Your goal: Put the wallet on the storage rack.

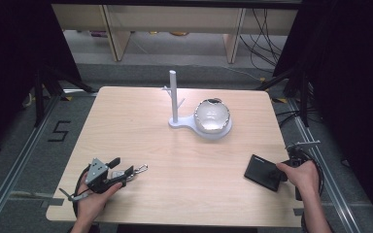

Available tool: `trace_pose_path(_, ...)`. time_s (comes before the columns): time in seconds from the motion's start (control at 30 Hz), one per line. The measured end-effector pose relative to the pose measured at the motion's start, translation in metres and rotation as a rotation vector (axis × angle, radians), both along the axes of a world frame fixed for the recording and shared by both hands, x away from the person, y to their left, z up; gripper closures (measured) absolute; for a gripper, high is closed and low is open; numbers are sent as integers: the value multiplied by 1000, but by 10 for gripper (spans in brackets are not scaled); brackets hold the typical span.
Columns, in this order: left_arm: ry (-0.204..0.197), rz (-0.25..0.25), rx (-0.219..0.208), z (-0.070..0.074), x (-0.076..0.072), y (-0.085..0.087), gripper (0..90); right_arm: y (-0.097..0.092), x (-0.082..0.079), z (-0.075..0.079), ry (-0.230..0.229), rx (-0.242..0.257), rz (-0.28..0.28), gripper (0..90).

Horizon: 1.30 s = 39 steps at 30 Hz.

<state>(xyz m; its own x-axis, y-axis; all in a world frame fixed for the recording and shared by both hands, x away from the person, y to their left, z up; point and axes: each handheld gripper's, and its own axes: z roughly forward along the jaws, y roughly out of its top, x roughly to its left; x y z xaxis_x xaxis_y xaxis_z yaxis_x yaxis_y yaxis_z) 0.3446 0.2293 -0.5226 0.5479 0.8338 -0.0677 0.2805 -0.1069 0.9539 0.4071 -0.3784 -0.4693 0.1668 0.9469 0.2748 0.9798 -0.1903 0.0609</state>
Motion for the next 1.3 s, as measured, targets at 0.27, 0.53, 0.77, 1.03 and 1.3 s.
trace_pose_path(0.27,21,25,-7,0,-1,0,339,1,-4,4,-58,6,61,748)
trace_pose_path(0.53,5,10,-12,-1,0,0,340,14,-4,21,-141,-4,59,801)
trace_pose_path(0.77,12,13,-20,-1,0,0,340,26,-10,53,-241,-42,207,815)
trace_pose_path(1.03,8,9,-23,-1,1,1,339,46,-12,78,-296,-115,345,822)
trace_pose_path(1.3,8,12,-26,-1,2,1,339,58,-9,100,-377,-284,556,823)
